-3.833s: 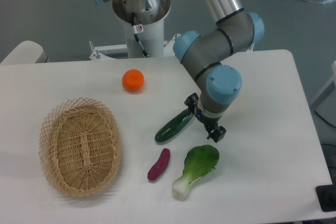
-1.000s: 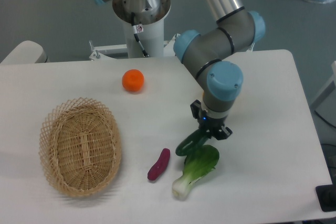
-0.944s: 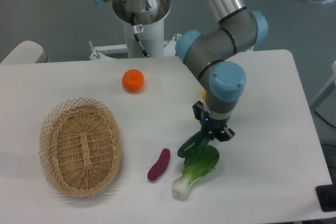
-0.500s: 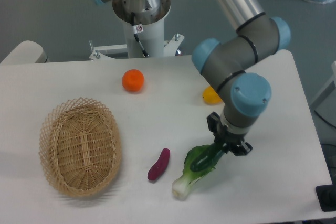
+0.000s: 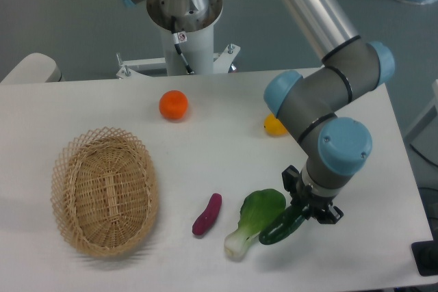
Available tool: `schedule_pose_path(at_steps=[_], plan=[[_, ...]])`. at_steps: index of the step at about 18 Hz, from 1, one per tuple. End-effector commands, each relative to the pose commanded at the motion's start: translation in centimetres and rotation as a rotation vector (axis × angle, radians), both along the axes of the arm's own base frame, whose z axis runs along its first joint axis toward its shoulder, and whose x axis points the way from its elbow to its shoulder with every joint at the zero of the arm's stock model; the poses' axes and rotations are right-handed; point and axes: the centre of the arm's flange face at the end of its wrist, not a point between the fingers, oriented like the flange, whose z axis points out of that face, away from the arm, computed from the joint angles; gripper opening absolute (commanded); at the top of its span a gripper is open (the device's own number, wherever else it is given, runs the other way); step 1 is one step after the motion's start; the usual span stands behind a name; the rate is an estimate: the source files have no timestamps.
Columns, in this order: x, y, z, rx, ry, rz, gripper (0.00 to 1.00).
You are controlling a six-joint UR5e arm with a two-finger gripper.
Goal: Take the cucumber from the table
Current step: 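Hold the cucumber just above the table beside the bok choy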
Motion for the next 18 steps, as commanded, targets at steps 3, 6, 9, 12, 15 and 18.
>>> schedule_pose_path(at_steps=[3,6,9,12,15,18], plan=[[-0.18,0.08,-0.17,-0.003,0.002,-0.032,0.27],[-0.15,0.04,-0.44,-0.006,-0.001,-0.04,0.27],[-0.15,0.04,-0.44,-0.006,0.0,-0.043,0.27],[-0.06,0.09,-0.38,-0.008,0.003,-0.061,0.27],[-0.02,0.05,-0.51,-0.01,0.002,-0.066,0.27],[0.05,0.12,-0.51,-0.011,0.003,-0.067,0.27]])
